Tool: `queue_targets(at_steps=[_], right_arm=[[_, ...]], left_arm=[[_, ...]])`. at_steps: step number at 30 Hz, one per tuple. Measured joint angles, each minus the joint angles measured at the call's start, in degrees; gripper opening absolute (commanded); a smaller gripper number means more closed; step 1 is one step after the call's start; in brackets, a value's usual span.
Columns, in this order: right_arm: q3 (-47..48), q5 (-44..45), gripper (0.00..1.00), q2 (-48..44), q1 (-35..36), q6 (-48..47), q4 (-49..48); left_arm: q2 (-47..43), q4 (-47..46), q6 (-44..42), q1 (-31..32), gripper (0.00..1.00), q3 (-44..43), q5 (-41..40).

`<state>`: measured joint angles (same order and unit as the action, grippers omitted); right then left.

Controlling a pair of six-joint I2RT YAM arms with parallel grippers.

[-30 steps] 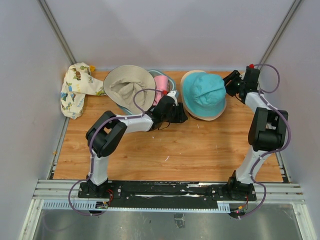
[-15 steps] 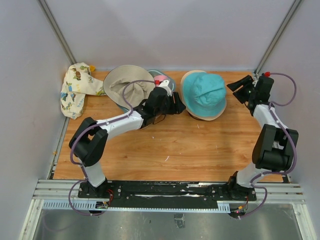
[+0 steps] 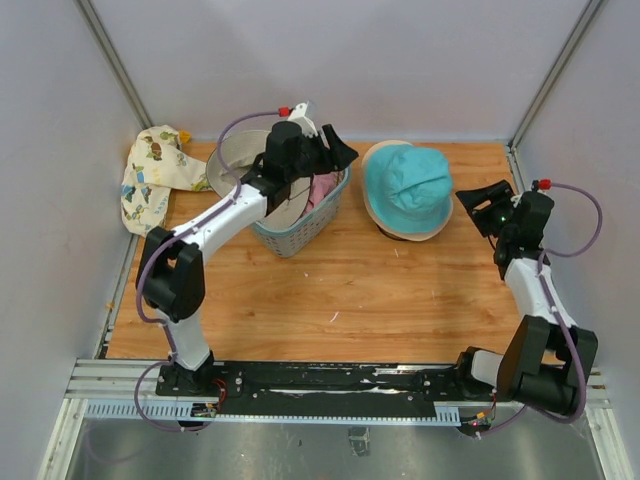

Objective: Stack the hats
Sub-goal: Stack the hat on the hat.

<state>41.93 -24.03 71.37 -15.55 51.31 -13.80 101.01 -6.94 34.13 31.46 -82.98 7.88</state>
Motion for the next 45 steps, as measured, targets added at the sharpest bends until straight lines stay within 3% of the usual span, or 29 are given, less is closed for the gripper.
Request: queue_targets(at_steps=[7,16,40,45], right_arm=[[-6.7,-0.9,0.68,-8.0,0.0,2.0,-1.8],[-13.4,-1.8,0.68,-13.7,0.0,4.0,-3.3],[-18.1,-1.9,0.69,-13.0,0.9,7.5,-10.3],[-18.4,-1.4,0.70,-12.5,3.0,7.9,-10.8]], left_arm=[[13.9,0.7,0.8,-1.7,0.64,-16.2,9.4],[30.3,10.0,-1.0,-1.8,0.65,-36.4,15.5],[39.5,18.6,-5.1,-2.3,0.68,-51.6,19.7],[39.6,19.9,-7.1,-2.4,0.62,-51.9,21.6]])
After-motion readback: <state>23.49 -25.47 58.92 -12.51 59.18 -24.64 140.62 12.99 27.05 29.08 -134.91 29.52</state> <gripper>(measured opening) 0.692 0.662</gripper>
